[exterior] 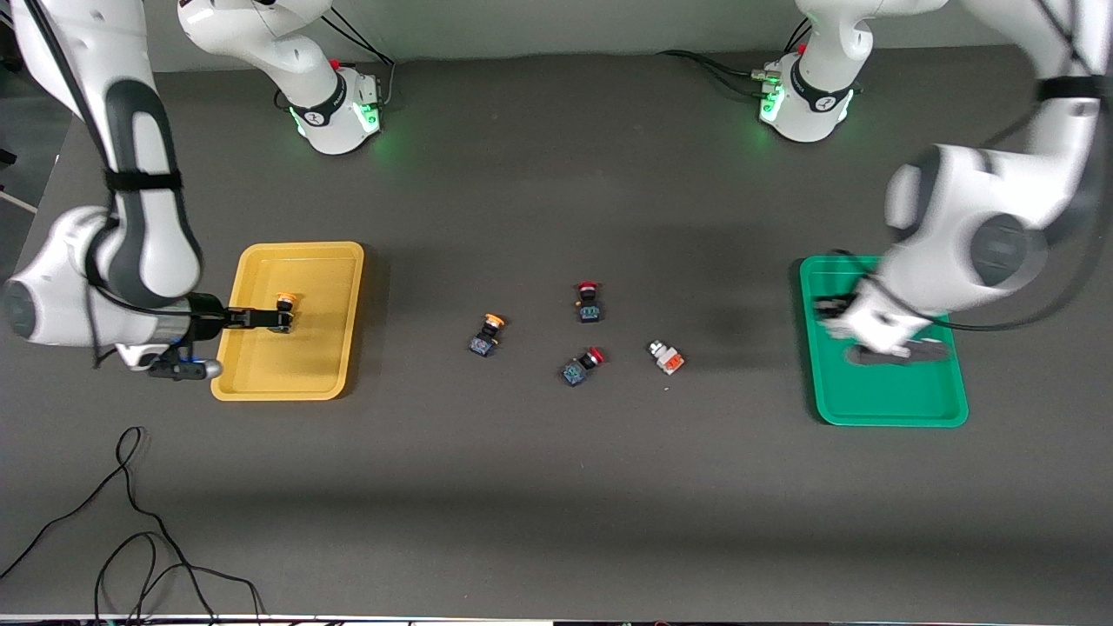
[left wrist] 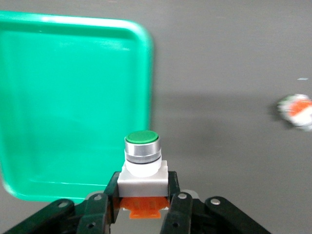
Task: Place green and yellow buttons in trays
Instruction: 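Drop the orange button in the yellow tray while the left fills the green tray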
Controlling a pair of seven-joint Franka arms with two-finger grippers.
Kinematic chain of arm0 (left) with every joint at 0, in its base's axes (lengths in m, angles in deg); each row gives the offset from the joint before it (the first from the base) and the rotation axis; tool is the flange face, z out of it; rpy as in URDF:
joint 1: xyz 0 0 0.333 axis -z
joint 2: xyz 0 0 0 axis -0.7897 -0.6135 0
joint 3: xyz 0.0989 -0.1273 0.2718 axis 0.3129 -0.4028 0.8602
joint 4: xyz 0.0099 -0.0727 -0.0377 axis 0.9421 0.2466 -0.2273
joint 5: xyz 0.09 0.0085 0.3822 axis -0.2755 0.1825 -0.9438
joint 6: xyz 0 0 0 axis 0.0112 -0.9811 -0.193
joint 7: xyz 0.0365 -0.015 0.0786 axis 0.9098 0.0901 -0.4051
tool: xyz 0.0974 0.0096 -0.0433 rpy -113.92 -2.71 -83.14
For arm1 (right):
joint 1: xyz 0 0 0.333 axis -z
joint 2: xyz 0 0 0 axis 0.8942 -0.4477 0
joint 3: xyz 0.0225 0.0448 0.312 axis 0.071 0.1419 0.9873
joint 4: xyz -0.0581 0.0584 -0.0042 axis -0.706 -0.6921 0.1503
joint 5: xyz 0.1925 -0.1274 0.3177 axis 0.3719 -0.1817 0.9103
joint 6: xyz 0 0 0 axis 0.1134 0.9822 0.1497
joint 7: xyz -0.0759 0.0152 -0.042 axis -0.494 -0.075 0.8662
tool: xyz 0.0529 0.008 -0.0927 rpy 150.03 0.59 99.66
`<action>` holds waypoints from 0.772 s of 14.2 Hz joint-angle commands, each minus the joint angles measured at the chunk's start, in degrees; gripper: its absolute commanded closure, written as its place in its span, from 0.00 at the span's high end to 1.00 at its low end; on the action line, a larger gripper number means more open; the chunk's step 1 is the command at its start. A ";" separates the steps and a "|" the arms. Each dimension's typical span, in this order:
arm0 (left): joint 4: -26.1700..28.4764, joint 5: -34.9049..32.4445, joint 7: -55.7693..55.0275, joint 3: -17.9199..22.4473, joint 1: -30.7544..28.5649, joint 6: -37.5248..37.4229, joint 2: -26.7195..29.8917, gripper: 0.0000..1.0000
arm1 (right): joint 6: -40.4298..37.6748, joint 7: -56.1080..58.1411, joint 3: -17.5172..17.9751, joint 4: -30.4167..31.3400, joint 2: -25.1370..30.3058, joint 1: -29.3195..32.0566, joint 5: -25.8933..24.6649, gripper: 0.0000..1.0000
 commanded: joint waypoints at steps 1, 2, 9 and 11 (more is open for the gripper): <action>2.27 -1.92 5.15 -0.81 -5.29 7.16 -3.81 0.33 | -3.91 -11.81 -0.64 -3.57 5.38 -7.37 -3.62 1.00; 2.63 -3.32 5.15 -0.81 -5.48 9.98 -6.36 0.33 | -4.00 -16.99 -0.56 -4.45 7.39 -9.76 -6.25 1.00; 6.86 -5.88 4.36 -0.81 -6.01 21.35 -12.80 0.78 | -10.94 -21.79 -1.34 -12.46 11.62 -12.51 -12.15 1.00; 4.67 -5.97 4.36 -0.81 -6.09 18.12 -12.01 1.00 | -10.94 -21.18 -2.22 -12.46 13.64 -11.98 -14.00 1.00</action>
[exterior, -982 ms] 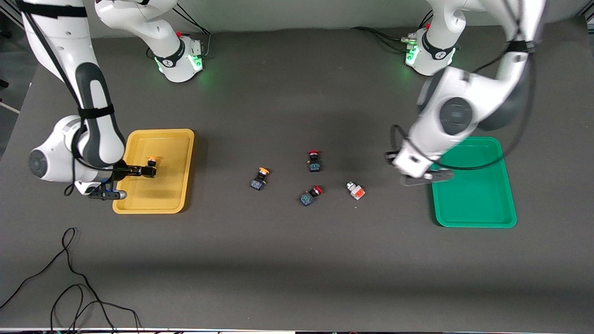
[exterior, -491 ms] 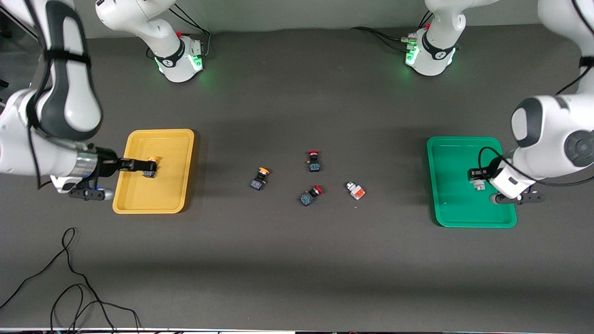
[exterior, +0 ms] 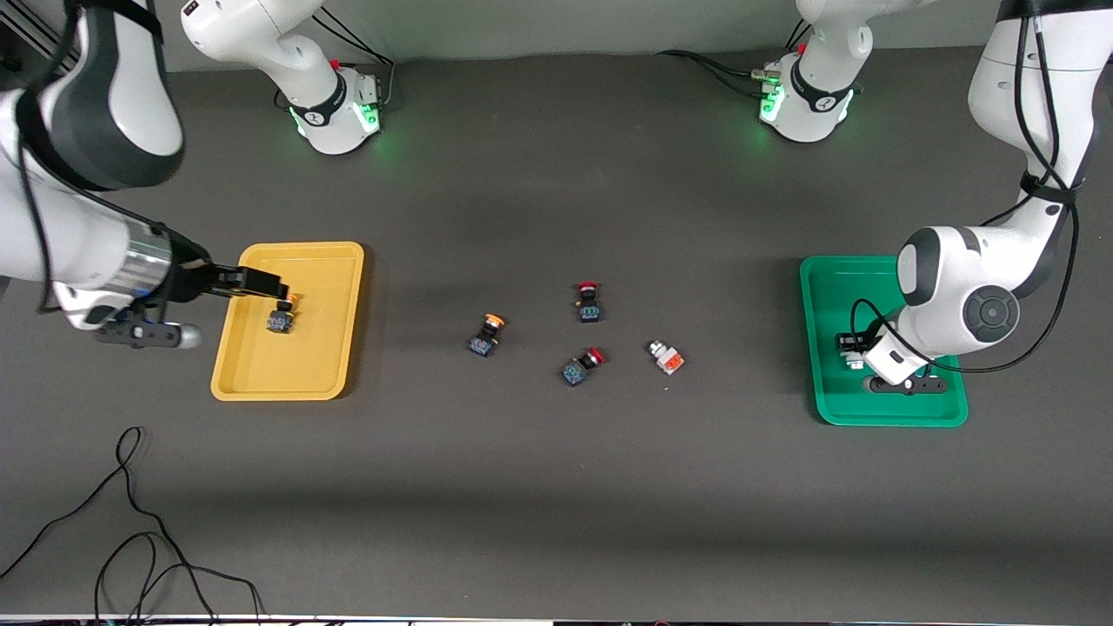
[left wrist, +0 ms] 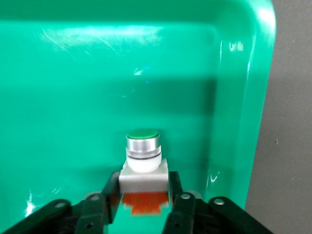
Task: Place green and yellow buttons in trays
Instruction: 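Drop the orange button in the yellow tray while the left fills the green tray, then reach the right gripper to another orange button while the left reaches another green button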
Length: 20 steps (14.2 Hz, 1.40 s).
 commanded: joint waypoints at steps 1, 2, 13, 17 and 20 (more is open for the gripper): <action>-3.59 -1.12 -0.89 -0.10 0.07 -6.97 3.02 1.00 | -1.06 0.06 0.39 -0.34 2.59 2.83 -2.45 1.00; -7.10 -1.12 -0.71 -0.19 0.07 -12.05 3.54 1.00 | -1.14 -0.11 5.36 -0.34 2.85 6.86 -2.80 1.00; -30.51 1.34 -23.62 -2.74 14.55 -36.36 4.08 1.00 | 13.26 -13.27 40.54 14.34 2.42 23.15 -5.88 1.00; -30.43 1.51 -41.69 -3.18 22.82 -31.98 1.36 1.00 | 20.54 -23.55 50.04 16.44 -2.84 23.68 -6.67 1.00; -30.34 1.95 -55.00 -3.27 25.38 -28.81 -0.49 1.00 | 29.07 -28.41 53.22 16.98 -9.08 23.77 -6.67 1.00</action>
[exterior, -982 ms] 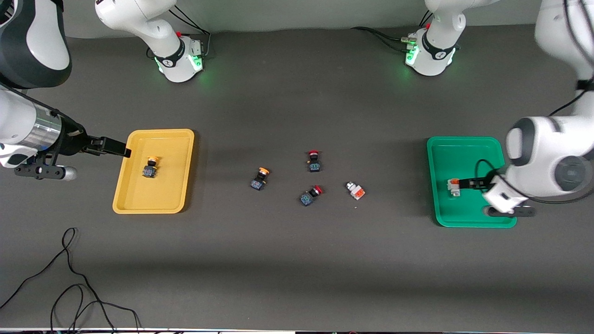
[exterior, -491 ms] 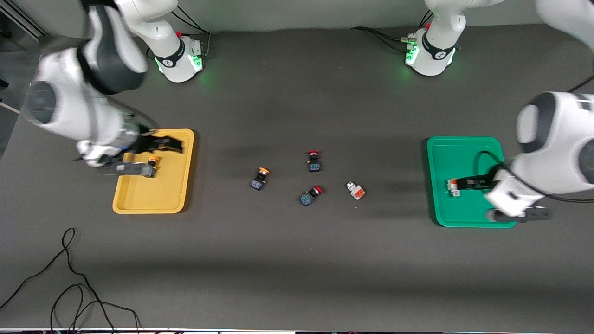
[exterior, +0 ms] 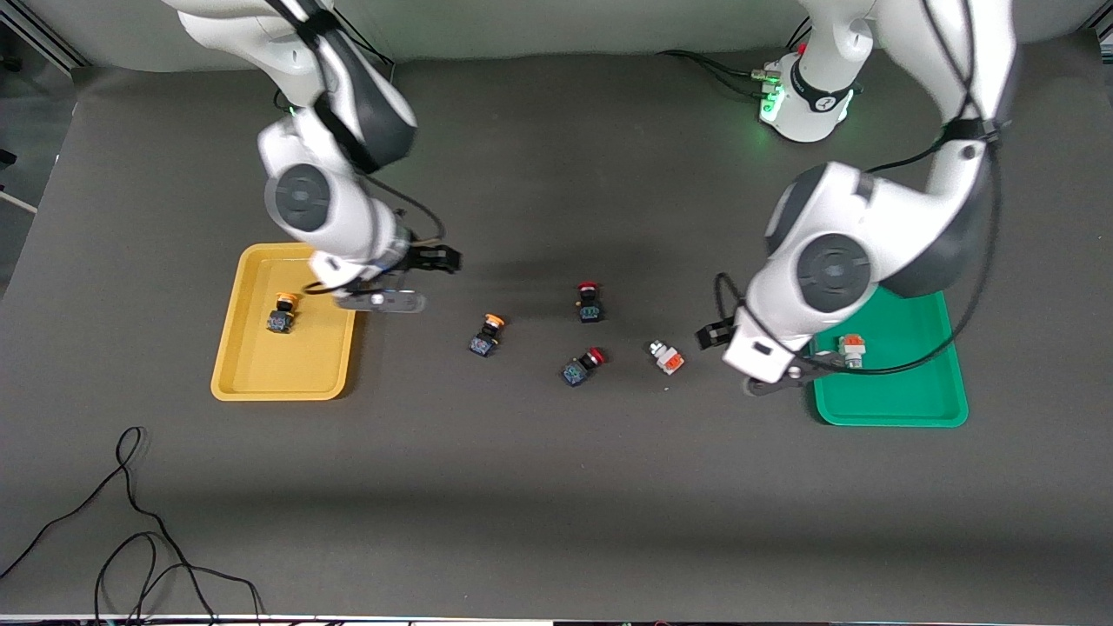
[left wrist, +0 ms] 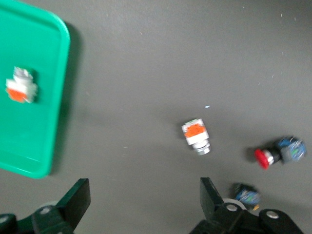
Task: Place green and yellow buttons in trays
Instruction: 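Reach the right gripper to another orange button while the left reaches another green button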
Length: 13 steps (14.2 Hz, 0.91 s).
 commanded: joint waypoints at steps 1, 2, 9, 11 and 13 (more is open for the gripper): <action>-1.54 1.33 -10.68 0.59 1.83 1.51 -1.84 1.00 | 6.94 -2.89 1.62 -0.58 -6.54 1.45 -1.61 1.00; -1.63 1.68 -13.67 0.59 2.62 1.68 -1.85 1.00 | 9.66 -2.89 1.62 -0.66 -8.91 1.62 -1.62 1.00; 1.44 0.72 -17.04 0.76 5.00 14.67 -9.93 1.00 | 19.79 -9.48 1.71 -3.47 -20.44 2.77 -1.26 1.00; 2.85 -1.64 -17.04 0.94 4.92 18.81 -12.29 1.00 | 19.79 -12.01 2.50 -6.54 -22.72 2.86 -1.00 1.00; 3.11 -3.58 -17.22 1.02 5.00 21.27 -14.67 1.00 | 19.88 -17.46 4.26 -9.53 -25.71 2.77 -1.96 1.00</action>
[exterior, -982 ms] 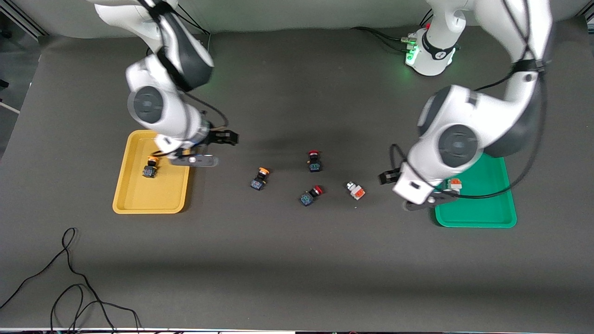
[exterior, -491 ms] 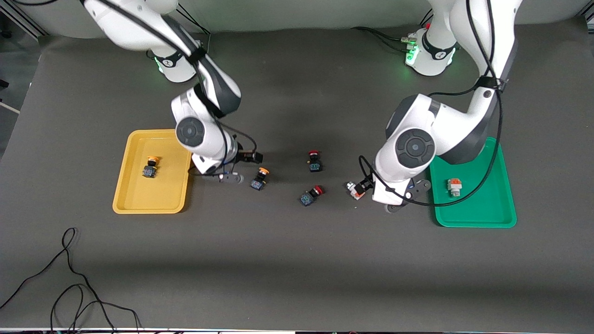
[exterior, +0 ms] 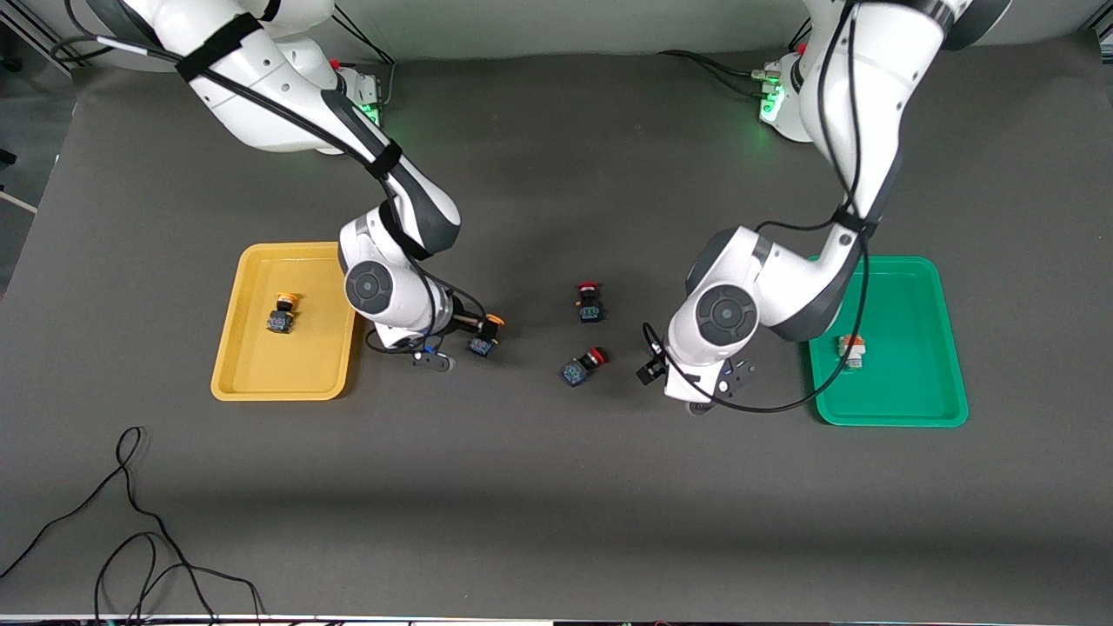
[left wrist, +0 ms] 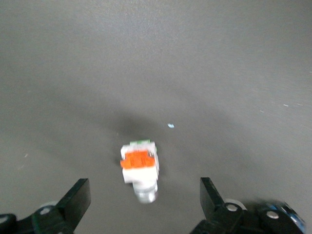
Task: Place green and yellow buttons in trays
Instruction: 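Reach the right gripper to another orange button while the left reaches another green button, then grasp the orange button with the right gripper while the left grasps the green button, then drop the orange button in the yellow tray while the left fills the green tray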
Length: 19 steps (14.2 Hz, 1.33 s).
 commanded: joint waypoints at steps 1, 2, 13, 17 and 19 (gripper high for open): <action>0.91 -2.08 -1.30 0.82 0.83 2.89 -1.40 1.00 | 0.25 -5.93 1.89 -5.03 -4.76 0.13 -3.80 1.00; 1.08 -2.08 -1.30 0.82 0.83 3.24 -1.84 1.00 | 0.34 -6.36 2.07 -5.21 -5.73 0.13 -6.77 0.97; 2.58 -2.52 -1.04 0.82 0.48 3.26 -0.09 0.21 | -20.54 4.22 -0.47 -7.06 8.74 3.36 -6.98 0.00; 1.35 -1.65 6.31 0.47 -0.93 -6.92 8.85 0.20 | -32.41 22.41 -10.66 -7.24 19.11 3.29 -0.04 0.00; 1.35 0.63 15.00 0.38 -2.24 -13.07 14.30 0.18 | -36.55 28.75 -16.62 -7.24 22.28 1.99 -0.82 0.00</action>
